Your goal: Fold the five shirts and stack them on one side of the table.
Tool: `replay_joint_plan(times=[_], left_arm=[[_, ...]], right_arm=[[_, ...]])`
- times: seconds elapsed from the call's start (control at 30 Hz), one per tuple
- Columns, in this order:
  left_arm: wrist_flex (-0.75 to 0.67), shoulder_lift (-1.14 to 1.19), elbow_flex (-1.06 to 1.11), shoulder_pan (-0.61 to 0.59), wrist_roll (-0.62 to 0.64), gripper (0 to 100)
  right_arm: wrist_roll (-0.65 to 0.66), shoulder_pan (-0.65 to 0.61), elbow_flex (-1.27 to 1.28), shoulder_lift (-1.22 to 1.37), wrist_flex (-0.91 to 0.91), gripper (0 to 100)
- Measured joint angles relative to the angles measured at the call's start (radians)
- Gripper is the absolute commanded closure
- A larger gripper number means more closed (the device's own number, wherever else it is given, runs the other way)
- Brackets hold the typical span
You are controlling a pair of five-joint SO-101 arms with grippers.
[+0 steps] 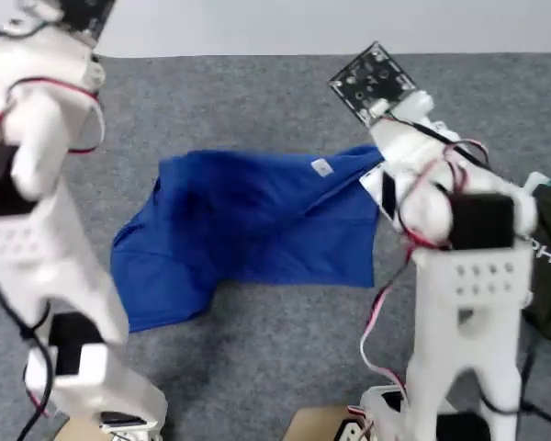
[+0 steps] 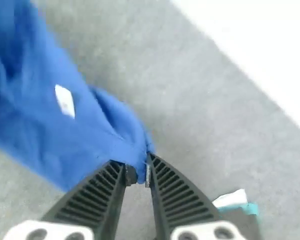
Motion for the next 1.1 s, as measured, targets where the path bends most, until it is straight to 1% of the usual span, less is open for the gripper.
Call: replay_joint_plan(times=[0.2,0.3,0.4,0.5,0.57,0.67,0.77,0.87,1.1], left_arm=[[0.046,-0.080,0.002,-0.002,0.015,100],[0.048,-0.104,0.057,-0.002,0.018,100],[0.049,-0.133,0.203,-0.002,0.018,99],[0.049,-0.144,0.422,0.006,0.011,95],[0.049,-0.144,0.586,0.018,-0.020,91],[0.049,-0.143,0.833,0.038,-0.080,89],[0.049,-0.143,1.017,0.081,-0.164,87],[0.046,-0.143,1.131,0.140,-0.233,85],[0.044,-0.143,1.254,0.249,-0.318,83]], right_arm=[[0.000,0.012,0.000,-0.038,0.012,98.8],[0.000,0.015,0.000,-0.035,0.029,98.8],[0.000,0.015,0.000,-0.011,0.046,98.8],[0.000,0.015,0.000,0.034,0.068,98.8],[0.000,0.015,0.000,0.066,0.081,98.8],[0.000,0.015,0.000,0.098,0.083,98.8],[0.000,0.015,0.000,0.123,0.083,98.8],[0.000,0.015,0.000,0.149,0.083,98.8],[0.000,0.015,0.000,0.190,0.083,98.8]])
